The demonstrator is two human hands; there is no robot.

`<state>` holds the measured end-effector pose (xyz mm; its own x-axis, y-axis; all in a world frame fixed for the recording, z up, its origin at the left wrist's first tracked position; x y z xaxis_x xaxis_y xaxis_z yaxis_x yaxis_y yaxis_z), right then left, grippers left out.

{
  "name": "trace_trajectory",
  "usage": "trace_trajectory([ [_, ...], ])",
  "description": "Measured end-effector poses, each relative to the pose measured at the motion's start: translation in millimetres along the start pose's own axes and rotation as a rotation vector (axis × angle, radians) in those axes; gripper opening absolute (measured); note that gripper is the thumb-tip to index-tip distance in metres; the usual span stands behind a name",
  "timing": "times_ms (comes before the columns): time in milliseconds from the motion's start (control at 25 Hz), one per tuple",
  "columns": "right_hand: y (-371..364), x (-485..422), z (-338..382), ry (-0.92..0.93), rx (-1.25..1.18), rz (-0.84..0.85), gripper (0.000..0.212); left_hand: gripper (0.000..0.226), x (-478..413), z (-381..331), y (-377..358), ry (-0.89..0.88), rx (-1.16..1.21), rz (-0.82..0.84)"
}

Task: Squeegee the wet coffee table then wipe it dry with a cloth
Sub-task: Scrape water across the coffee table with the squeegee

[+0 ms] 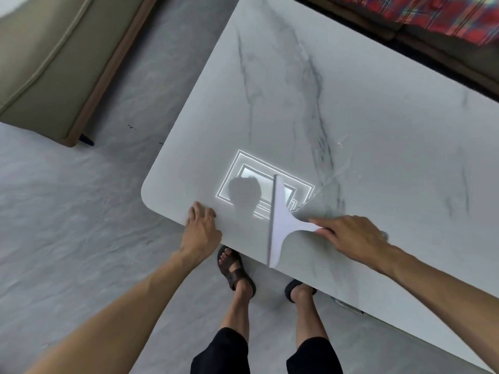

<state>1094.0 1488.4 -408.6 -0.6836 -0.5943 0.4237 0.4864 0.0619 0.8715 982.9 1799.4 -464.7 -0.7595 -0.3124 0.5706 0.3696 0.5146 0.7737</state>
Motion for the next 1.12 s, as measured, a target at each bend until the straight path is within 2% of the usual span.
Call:
trace_trajectory([
  [80, 6, 29, -36, -0.110, 0.072, 0.041, 0.040, 0.050, -1, -8, -5, 0.054, -0.039, 0.062],
  [120, 9, 40, -44, -0.142, 0.092, 0.049, 0.039, 0.048, -2, -10, -3, 0.077, -0.027, 0.039],
  [200, 16, 48, -38, -0.155, 0.065, 0.048, 0.039, 0.038, -1, -7, 10, 0.133, 0.071, -0.129],
  [280, 17, 31, 1, -0.082, -0.013, 0.041, 0.039, 0.028, 4, 7, 29, 0.227, 0.204, -0.286],
  [400, 4, -33, 98, 0.069, -0.175, 0.051, 0.039, 0.020, 5, 45, 55, 0.360, 0.324, -0.413],
  [560, -22, -123, 212, 0.153, -0.258, 0.006, 0.033, 0.018, 0, 98, 83, 0.461, 0.292, -0.527],
  [680, -33, -148, 241, 0.163, -0.214, -0.011, 0.033, 0.025, -3, 117, 87, 0.441, 0.243, -0.522],
  [760, -34, -140, 223, 0.132, -0.204, -0.045, 0.032, 0.032, -3, 114, 80, 0.386, 0.226, -0.433],
  [880, -28, -94, 161, 0.068, -0.193, -0.067, 0.034, 0.034, -1, 91, 57, 0.270, 0.226, -0.283],
  [1120, -18, 43, 8, -0.200, -0.003, -0.056, 0.035, 0.037, 19, -12, 4, -0.046, 0.199, -0.117],
])
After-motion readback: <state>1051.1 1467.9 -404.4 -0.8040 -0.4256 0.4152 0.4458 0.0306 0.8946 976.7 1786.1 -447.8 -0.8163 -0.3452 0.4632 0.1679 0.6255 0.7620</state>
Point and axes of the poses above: each hand's wrist, its own x-axis away from the middle knuckle, its own y-axis out of the back of the hand, z = x × y, the point moved 4 cm from there along -x, towards the middle knuckle, and after that the axes turned 10 degrees about -z, right-handed, at the moved point
